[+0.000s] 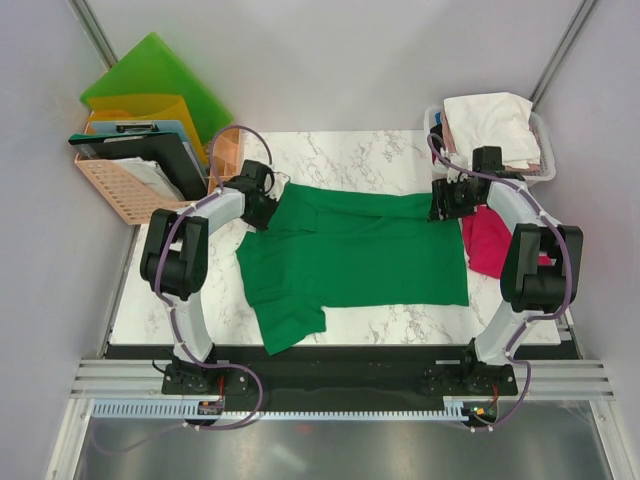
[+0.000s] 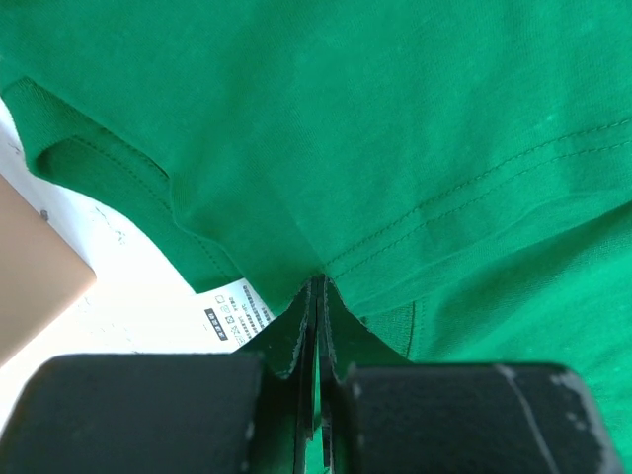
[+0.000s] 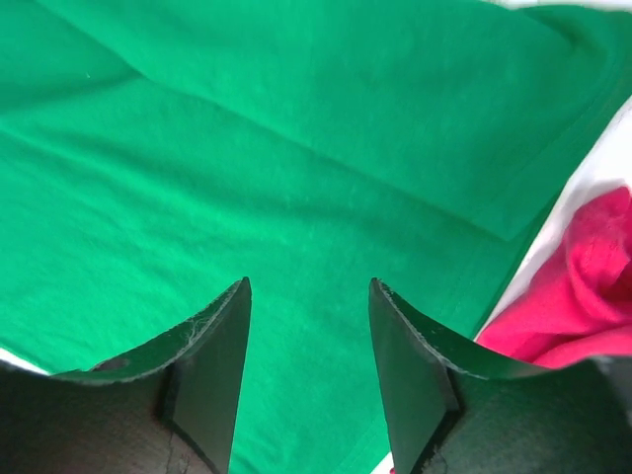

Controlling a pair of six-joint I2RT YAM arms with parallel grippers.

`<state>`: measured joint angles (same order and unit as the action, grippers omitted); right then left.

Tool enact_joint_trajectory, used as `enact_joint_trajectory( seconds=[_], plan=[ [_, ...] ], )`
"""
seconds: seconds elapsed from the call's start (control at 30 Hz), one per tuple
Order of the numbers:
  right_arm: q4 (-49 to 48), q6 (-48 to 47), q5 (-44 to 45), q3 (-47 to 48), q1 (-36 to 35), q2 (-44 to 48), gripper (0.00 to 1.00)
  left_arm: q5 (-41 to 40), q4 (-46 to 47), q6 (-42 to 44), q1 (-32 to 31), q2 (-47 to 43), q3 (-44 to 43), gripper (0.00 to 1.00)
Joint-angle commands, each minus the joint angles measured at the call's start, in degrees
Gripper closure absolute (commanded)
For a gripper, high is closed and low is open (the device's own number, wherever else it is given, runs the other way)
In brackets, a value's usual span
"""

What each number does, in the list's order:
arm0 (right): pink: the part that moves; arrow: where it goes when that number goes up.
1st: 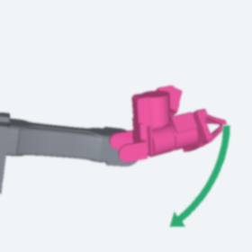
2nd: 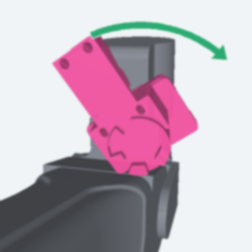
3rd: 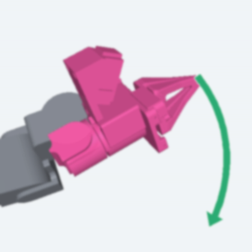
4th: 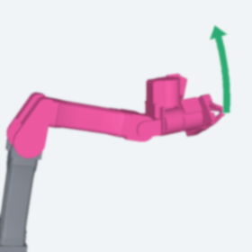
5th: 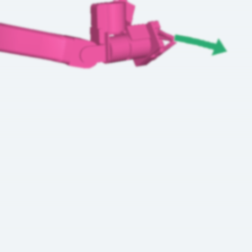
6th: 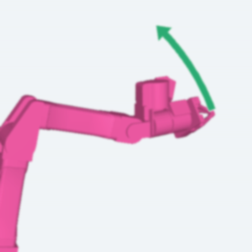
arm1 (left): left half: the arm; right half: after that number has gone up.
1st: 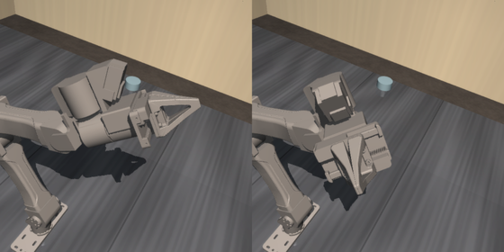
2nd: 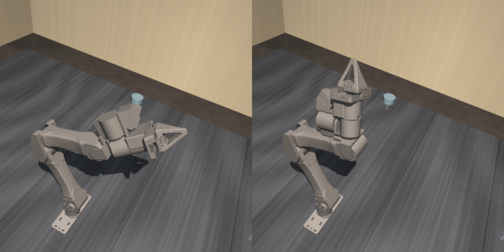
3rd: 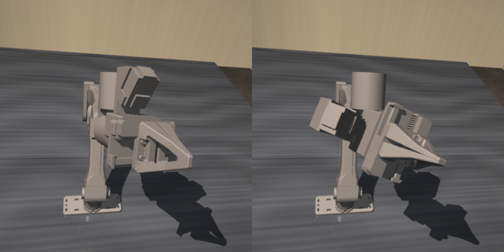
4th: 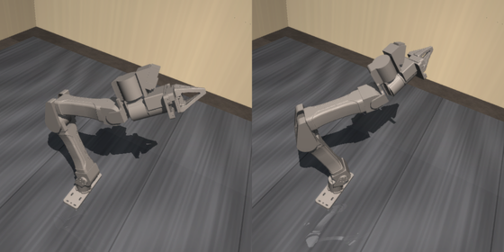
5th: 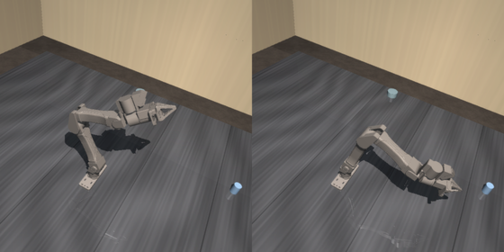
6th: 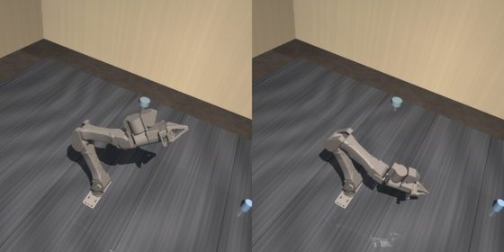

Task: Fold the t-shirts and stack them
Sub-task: Fold the flattened tshirt in 1/3 of the way

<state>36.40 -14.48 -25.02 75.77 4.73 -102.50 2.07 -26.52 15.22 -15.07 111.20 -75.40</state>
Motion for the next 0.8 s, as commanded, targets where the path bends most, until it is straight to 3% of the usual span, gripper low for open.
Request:
enact_joint_trajectory(
  seconds=[0.0,0.1,0.17,0.3,0.37,0.57,0.77],
  plan=[
    [-1.68,1.56,-1.0,1.23,-0.34,2.21,0.41,0.48,0.24,-1.95,0.92,-1.07,0.68,0.96],
    [-2.21,0.42,-1.18,-0.97,-0.34,4.41,0.34,2.15,0.07,-2.13,1.97,-2.56,1.21,0.95],
    [-3.7,-0.81,0.14,-3.59,-0.34,6.86,0.29,2.33,0.85,-0.91,2.15,-4.92,2.0,0.89],
    [-5.47,-2.48,2.25,-7.65,-0.25,11.7,0.2,1.98,4.19,0.07,2.15,-11.52,6.74,0.43],
    [-5.12,-2.92,2.86,-8.96,-0.34,14.42,0.17,2.24,4.38,0.77,2.15,-14.85,7.89,0.36],
    [4.27,-2.48,7.69,-8.27,-0.34,18.82,0.04,3.2,-2.1,1.22,2.15,-22.42,12.72,0.3],
    [13.42,-5.38,7.0,-11.95,0.89,25.49,0.02,24.37,-23.61,4.01,2.15,-24.36,11.24,0.28]
  ],
)
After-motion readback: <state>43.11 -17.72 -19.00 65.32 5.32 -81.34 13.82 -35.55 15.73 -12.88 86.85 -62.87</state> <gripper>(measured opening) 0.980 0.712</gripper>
